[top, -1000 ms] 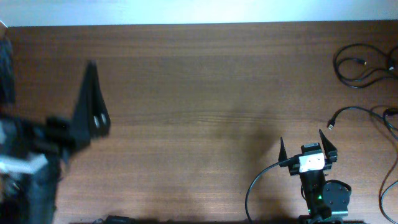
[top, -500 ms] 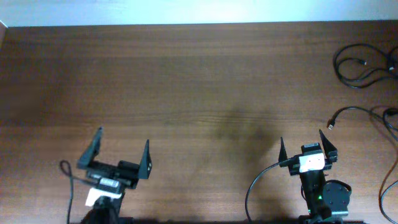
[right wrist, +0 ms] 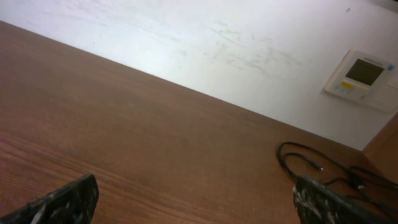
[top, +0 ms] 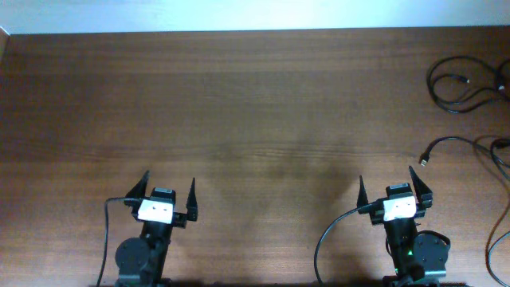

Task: Untangle cables

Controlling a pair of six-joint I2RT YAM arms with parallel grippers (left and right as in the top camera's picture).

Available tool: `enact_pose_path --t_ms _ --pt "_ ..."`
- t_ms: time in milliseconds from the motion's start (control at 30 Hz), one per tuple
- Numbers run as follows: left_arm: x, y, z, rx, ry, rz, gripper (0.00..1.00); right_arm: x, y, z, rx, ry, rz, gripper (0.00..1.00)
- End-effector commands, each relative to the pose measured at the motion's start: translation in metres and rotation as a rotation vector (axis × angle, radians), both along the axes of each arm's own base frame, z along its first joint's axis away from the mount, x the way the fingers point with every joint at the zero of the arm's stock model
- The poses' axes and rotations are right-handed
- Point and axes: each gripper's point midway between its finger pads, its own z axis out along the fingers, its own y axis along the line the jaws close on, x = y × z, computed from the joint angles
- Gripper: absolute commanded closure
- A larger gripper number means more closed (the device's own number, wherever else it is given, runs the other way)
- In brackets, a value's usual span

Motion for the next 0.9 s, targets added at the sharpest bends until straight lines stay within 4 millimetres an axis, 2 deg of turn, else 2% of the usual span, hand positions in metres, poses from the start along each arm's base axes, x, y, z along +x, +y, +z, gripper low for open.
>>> enact_pose_path --t_ms 0,300,400,867 --pt "0.001 0.011 -0.002 0.026 0.004 0.057 0.01 0.000 -0.001 -0.002 -0.003 0.003 -0.004 0.01" --pt "0.001 0.022 -0.003 -0.033 0.011 0.126 0.01 0.000 -0.001 -0.002 -0.003 0.003 -0.004 0.01" --pt "0.000 0.042 0.003 -0.190 -0.014 0.255 0.01 0.000 -0.001 -0.002 -0.003 0.003 -0.004 0.01" --pt "0.000 0.043 0.001 -0.188 -0.007 0.262 0.01 0.000 -0.001 -0.002 -0.003 0.003 -0.004 0.01"
